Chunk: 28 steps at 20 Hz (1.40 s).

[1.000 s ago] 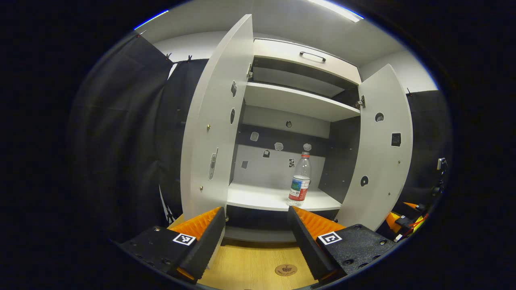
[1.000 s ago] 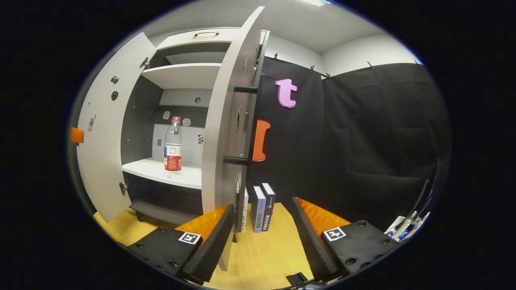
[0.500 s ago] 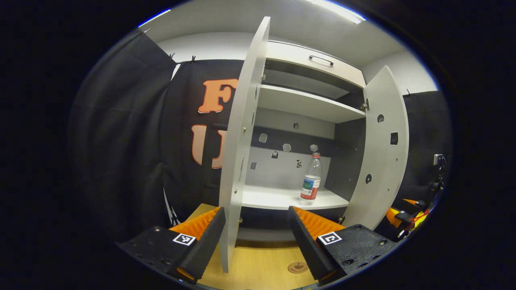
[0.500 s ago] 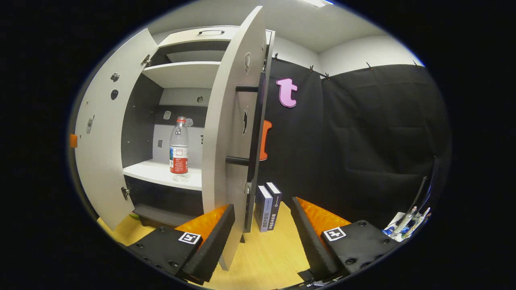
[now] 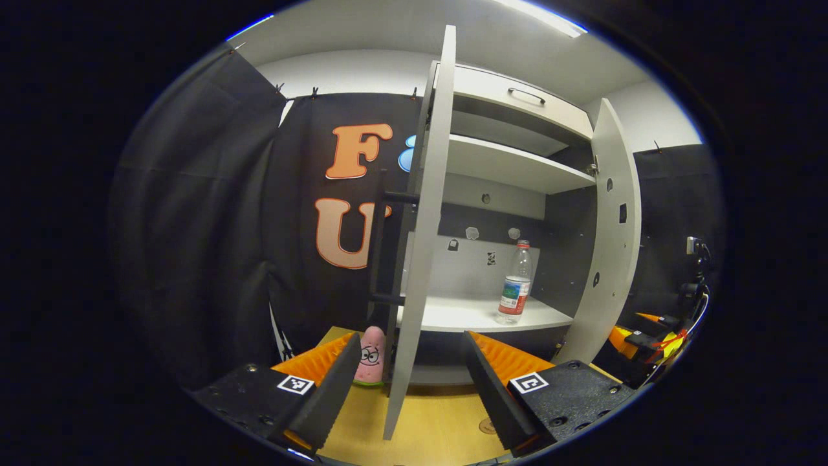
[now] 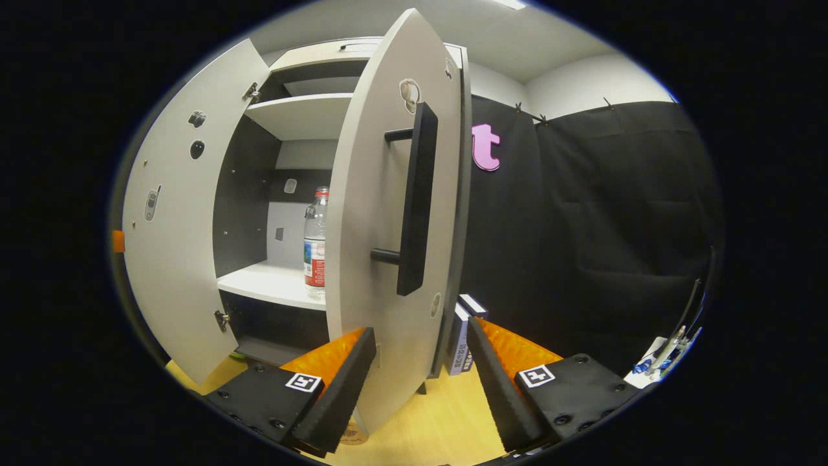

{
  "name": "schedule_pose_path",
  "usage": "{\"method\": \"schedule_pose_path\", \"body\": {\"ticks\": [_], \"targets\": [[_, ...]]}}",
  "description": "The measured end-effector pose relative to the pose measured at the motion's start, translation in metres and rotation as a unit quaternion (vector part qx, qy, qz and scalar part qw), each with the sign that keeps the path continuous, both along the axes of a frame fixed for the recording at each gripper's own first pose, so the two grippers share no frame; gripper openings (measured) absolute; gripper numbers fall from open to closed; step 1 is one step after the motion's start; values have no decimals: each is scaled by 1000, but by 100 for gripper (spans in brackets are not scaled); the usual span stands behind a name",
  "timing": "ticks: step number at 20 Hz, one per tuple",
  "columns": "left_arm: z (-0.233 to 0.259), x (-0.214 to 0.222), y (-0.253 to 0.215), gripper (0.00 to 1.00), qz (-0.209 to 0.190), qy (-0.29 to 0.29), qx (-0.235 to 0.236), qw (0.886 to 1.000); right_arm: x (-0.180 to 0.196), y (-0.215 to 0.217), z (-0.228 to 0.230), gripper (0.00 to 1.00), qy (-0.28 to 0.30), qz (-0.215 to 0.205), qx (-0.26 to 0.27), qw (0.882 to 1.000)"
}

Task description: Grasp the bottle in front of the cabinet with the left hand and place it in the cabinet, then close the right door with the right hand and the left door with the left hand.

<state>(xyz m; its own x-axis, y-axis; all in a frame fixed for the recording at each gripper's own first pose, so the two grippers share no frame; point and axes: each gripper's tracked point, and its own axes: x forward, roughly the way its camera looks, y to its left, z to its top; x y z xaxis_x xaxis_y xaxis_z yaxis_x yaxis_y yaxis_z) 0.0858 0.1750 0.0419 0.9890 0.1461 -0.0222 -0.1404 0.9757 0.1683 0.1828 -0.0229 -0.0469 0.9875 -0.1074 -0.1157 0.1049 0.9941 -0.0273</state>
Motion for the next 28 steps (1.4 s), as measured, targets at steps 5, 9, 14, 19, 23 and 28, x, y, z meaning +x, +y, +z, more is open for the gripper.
{"method": "schedule_pose_path", "body": {"ticks": [5, 9, 14, 19, 23, 28], "targets": [[2, -6, 29, 93, 17, -3, 0, 1000, 9, 24, -4, 95, 5, 11, 1, 1000], [3, -8, 44, 95, 25, -5, 1, 1000, 8, 32, -5, 95, 7, 13, 0, 1000], [1, -3, 55, 95, 30, -2, 3, 1000, 1, 27, -6, 95, 8, 7, -1, 1000], [-6, 4, 66, 95, 36, 5, -2, 999, -9, 23, -6, 95, 6, 3, -5, 1000], [-19, 12, 71, 95, 39, 18, -17, 999, -16, 18, -6, 95, 6, -1, -10, 1000], [-21, 17, 68, 94, 28, 22, -9, 999, -23, 6, -7, 95, 7, -12, -16, 1000]]}}
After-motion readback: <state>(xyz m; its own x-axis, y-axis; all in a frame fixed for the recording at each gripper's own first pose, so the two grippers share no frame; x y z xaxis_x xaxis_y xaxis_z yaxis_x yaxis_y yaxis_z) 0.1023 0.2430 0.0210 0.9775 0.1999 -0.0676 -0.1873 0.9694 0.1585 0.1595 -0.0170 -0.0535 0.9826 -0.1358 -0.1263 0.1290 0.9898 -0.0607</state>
